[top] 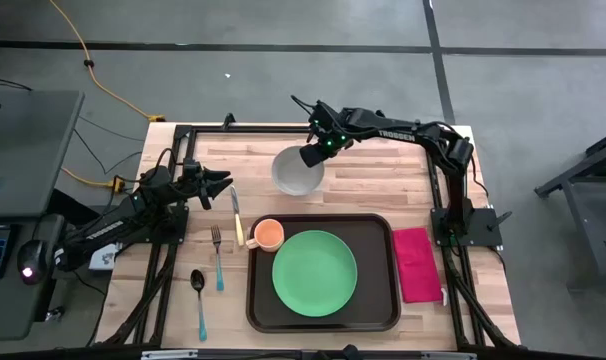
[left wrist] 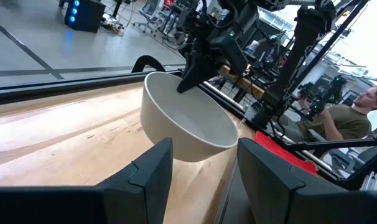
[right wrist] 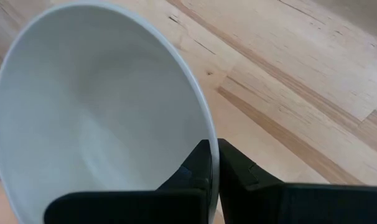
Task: Set up tray
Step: Put the white bowl on top of the green plate on the black tray
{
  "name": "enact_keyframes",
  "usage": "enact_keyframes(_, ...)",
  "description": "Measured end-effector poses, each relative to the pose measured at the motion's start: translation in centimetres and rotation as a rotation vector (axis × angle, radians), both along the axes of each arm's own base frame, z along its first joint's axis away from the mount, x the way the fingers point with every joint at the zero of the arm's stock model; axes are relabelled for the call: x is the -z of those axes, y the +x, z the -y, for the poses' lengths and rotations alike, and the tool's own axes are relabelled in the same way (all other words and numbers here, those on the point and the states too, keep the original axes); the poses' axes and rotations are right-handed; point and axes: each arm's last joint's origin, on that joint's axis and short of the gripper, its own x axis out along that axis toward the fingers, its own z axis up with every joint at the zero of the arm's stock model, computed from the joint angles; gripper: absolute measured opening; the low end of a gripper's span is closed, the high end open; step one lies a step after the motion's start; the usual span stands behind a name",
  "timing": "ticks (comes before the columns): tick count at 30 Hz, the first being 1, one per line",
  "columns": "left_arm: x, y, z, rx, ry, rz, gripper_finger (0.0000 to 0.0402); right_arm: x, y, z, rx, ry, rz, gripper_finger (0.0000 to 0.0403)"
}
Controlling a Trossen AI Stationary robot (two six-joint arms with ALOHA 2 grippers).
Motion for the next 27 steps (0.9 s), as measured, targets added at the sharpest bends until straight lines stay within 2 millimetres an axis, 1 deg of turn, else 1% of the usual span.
enact_keyframes(8,0.0,0.0,0.0,0.0,0.001,-0.001,0.0211,0.0,0.01,-0.03,-0.002,0.011,0.004,0.0)
enact_keyframes(16,0.0,0.0,0.0,0.001,0.006,-0.003,0.0211,0.01,0.02,-0.18,-0.006,0.061,0.019,0.0)
enact_keyframes(21,0.0,0.0,0.0,0.001,0.006,-0.002,0.0211,0.07,-0.28,-0.4,-0.009,0.087,-0.008,0.0)
enact_keyframes(27,0.0,0.0,0.01,0.005,0.006,-0.002,0.0211,-0.75,-0.64,-0.8,-0.011,0.123,0.006,0.0)
